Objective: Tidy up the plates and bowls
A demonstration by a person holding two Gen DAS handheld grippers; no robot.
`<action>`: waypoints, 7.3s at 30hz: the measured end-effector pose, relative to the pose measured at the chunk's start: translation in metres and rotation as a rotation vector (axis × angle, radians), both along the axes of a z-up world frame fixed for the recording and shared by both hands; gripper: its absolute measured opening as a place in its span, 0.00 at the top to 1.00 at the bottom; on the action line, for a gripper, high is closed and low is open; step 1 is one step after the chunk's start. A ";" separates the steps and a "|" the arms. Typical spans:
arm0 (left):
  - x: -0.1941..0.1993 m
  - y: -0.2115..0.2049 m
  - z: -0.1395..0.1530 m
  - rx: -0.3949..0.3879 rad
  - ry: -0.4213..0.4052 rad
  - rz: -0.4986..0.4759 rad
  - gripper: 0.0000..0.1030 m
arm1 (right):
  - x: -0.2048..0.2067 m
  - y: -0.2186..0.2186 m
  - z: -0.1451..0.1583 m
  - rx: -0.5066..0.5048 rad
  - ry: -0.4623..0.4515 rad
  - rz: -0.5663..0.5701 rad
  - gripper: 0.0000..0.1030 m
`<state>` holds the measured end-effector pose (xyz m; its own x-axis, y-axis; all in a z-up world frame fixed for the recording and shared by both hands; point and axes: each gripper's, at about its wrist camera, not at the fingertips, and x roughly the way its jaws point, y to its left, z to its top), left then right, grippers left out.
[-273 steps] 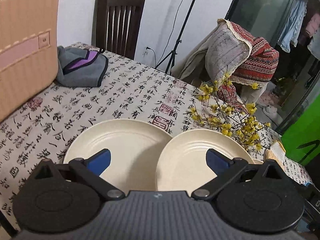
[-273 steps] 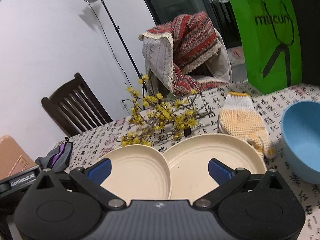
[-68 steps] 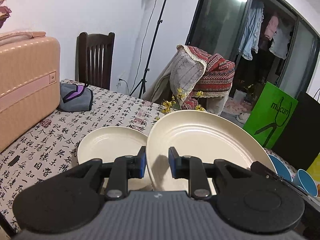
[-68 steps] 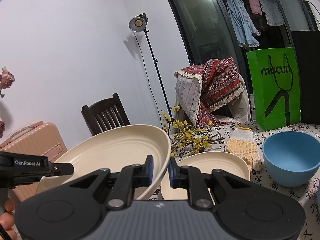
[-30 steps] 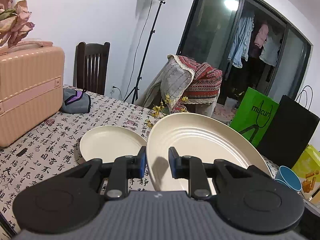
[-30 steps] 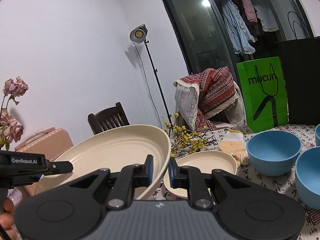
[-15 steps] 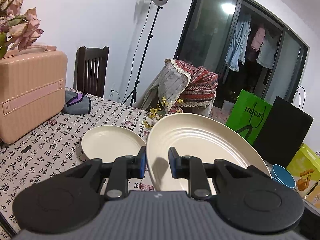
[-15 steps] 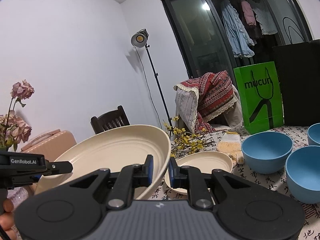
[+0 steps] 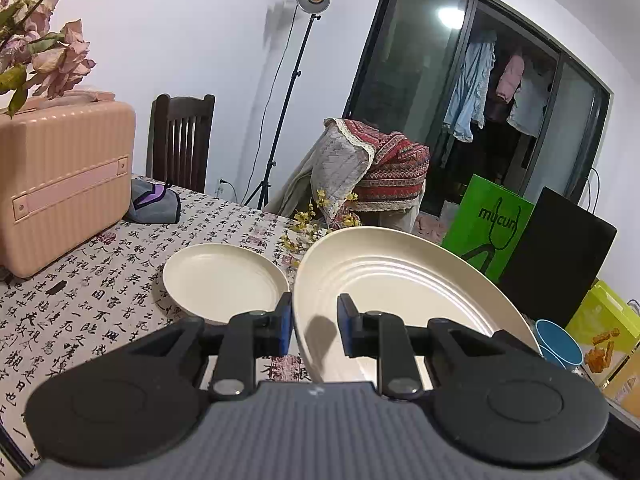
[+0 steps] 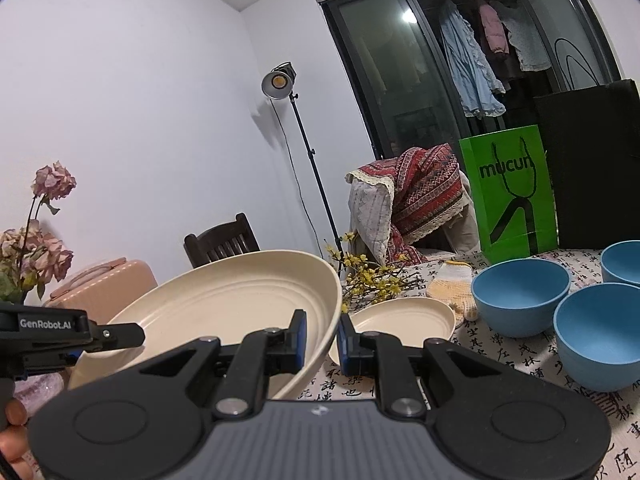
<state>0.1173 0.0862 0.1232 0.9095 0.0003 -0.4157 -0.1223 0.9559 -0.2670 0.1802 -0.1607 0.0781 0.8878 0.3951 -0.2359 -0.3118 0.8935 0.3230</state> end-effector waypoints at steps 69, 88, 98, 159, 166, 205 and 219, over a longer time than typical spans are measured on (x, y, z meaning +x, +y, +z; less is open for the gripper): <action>-0.062 -0.052 -0.037 -0.028 -0.056 -0.107 0.78 | -0.070 -0.057 -0.032 0.033 -0.019 -0.044 0.85; -0.065 -0.064 -0.055 -0.007 -0.059 -0.124 0.78 | -0.080 -0.065 -0.049 0.034 -0.010 -0.066 0.85; -0.063 -0.074 -0.066 0.002 -0.049 -0.147 0.78 | -0.083 -0.075 -0.059 0.044 0.009 -0.080 0.85; -0.025 -0.124 -0.131 0.075 0.153 -0.227 0.78 | -0.064 -0.115 -0.122 -0.008 0.159 -0.174 0.85; -0.017 -0.126 -0.138 0.076 0.175 -0.230 0.78 | -0.061 -0.115 -0.125 -0.029 0.167 -0.189 0.85; 0.002 -0.127 -0.163 0.050 0.212 -0.248 0.74 | -0.051 -0.119 -0.138 -0.039 0.248 -0.200 0.83; 0.004 -0.112 -0.163 -0.045 0.179 -0.273 0.20 | -0.059 -0.125 -0.137 0.011 0.189 -0.201 0.44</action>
